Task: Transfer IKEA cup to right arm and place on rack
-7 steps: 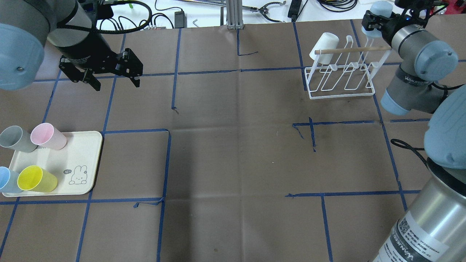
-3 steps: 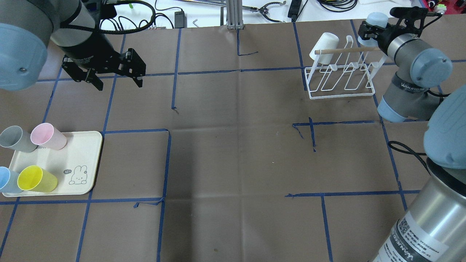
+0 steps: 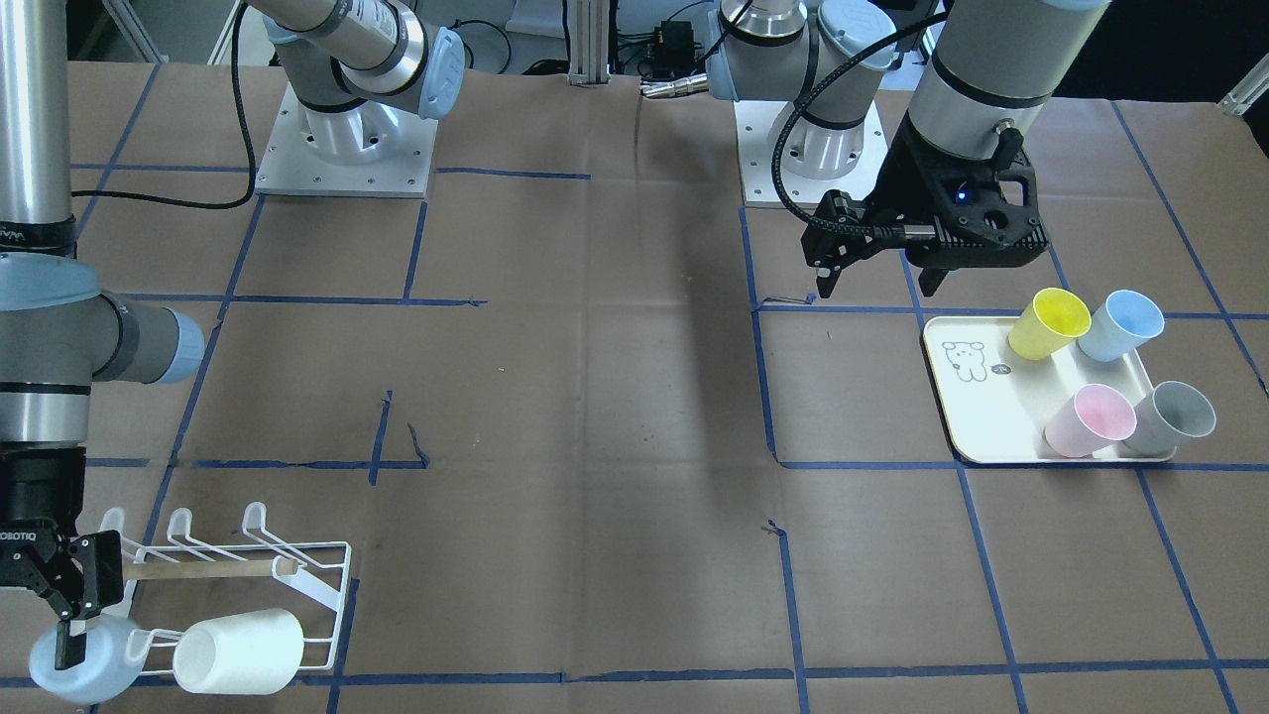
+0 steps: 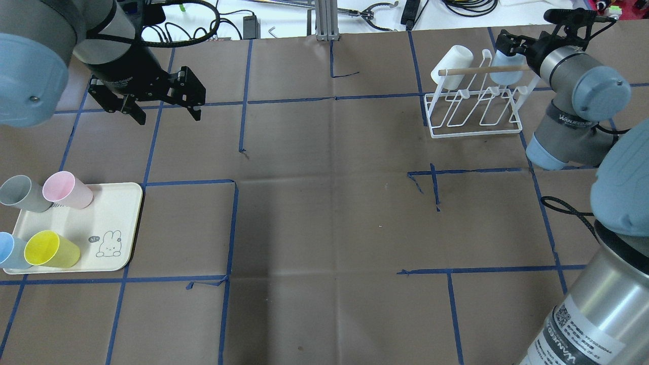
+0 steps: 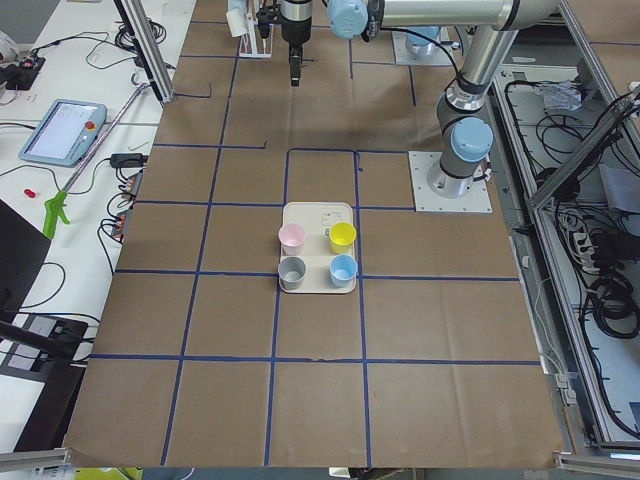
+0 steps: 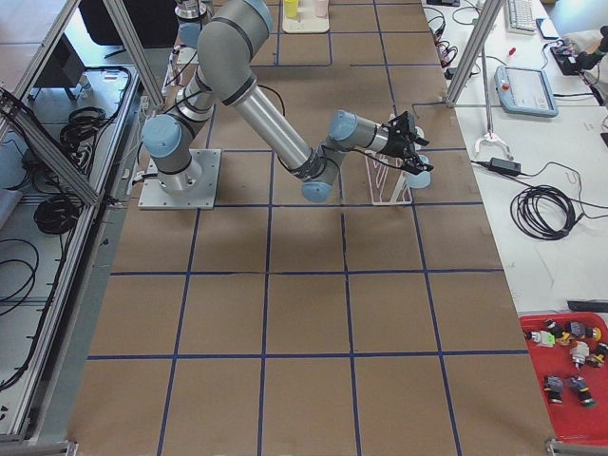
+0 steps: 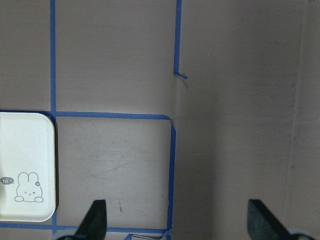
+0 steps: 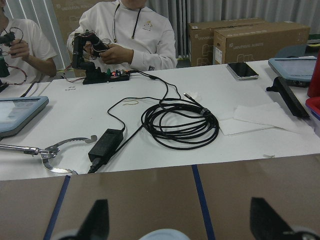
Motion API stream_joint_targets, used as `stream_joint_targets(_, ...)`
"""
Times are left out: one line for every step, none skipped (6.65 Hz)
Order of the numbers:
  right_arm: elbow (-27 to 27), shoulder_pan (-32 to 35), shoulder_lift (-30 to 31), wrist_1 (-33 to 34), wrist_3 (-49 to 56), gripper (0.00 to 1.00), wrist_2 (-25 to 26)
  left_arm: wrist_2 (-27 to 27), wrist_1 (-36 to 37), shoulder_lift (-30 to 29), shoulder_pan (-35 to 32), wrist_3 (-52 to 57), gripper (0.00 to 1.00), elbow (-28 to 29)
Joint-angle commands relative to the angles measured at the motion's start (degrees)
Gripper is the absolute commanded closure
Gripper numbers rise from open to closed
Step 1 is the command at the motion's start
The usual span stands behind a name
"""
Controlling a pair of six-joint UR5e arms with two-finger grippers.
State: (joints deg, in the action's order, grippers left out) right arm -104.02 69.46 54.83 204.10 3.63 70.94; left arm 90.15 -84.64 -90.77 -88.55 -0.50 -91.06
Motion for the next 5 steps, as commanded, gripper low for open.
stream_joint_targets(1.36,0.23,1.50,-0.19,0.06,0.00,-0.10,0.03,0.09,0.07,0.05,0.15,0.00,0.09)
stream_joint_targets(2.76,0.24,3.86,-5.07,0.50,0.00,-0.10,0.03,0.09,0.07,0.05,0.15,0.00,0.09)
stream_joint_targets(3.38,0.32,5.19,-9.90,0.50,0.00,-0.10,0.03,0.09,0.07,0.05,0.15,0.00,0.09)
stream_joint_targets(4.00,0.50,7.47,-12.30,0.16,0.00,-0.10,0.03,0.09,0.07,0.05,0.15,0.00,0.09)
stream_joint_targets(4.27,1.02,10.53,-21.72,0.07,0.00,-0.10,0.03,0.09,0.07,0.05,0.15,0.00,0.00)
